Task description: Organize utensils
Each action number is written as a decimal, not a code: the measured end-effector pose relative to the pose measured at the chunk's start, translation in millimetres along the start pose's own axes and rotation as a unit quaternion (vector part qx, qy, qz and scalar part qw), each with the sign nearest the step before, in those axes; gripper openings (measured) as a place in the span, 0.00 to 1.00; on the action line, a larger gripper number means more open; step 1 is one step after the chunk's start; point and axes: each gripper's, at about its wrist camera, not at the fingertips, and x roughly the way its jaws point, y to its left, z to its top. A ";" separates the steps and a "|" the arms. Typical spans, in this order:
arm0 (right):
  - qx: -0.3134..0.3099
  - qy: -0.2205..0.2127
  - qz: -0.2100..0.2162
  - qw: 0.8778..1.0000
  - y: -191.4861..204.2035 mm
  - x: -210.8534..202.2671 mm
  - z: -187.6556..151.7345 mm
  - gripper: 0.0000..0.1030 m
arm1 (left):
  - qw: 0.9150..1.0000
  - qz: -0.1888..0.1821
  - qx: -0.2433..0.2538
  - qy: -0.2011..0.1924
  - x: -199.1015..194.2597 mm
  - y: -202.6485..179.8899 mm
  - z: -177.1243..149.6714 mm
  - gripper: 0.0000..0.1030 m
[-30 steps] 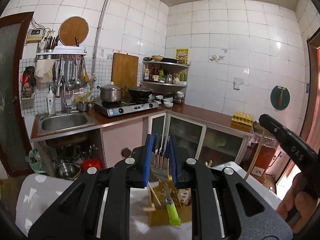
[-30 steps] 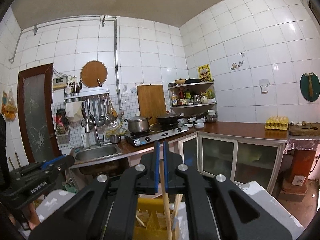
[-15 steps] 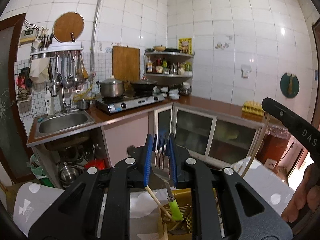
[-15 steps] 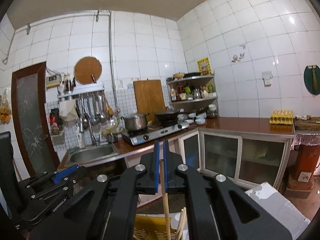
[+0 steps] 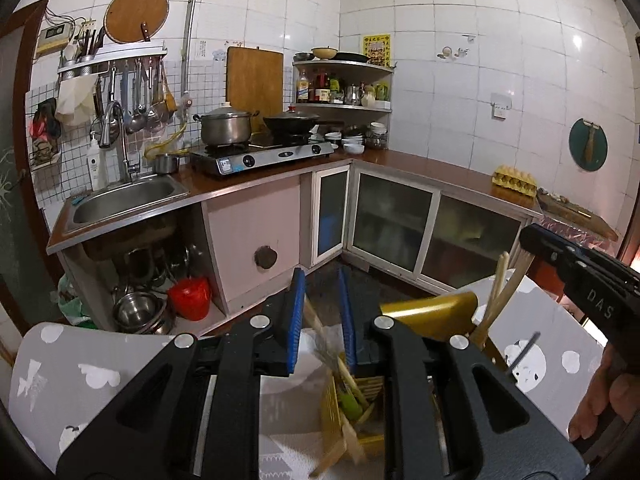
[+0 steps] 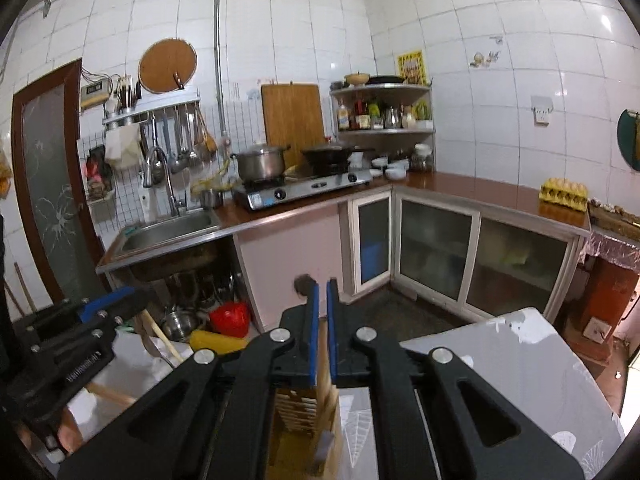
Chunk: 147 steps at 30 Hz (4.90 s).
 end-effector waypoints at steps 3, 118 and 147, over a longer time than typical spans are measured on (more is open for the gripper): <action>-0.001 0.031 -0.004 1.000 -1.4 5.6 -3.2 0.08 | 1.000 0.001 -0.012 0.005 -8.7 4.2 -1.4 0.22; -0.023 -0.080 -0.026 0.996 6.6 -261.0 -221.3 0.96 | 0.990 0.090 -0.025 -0.110 -269.9 -2.9 -236.6 0.95; -0.023 -0.082 -0.027 0.996 5.9 -261.9 -221.1 0.96 | 0.989 0.091 -0.021 -0.115 -273.9 -2.8 -235.9 0.95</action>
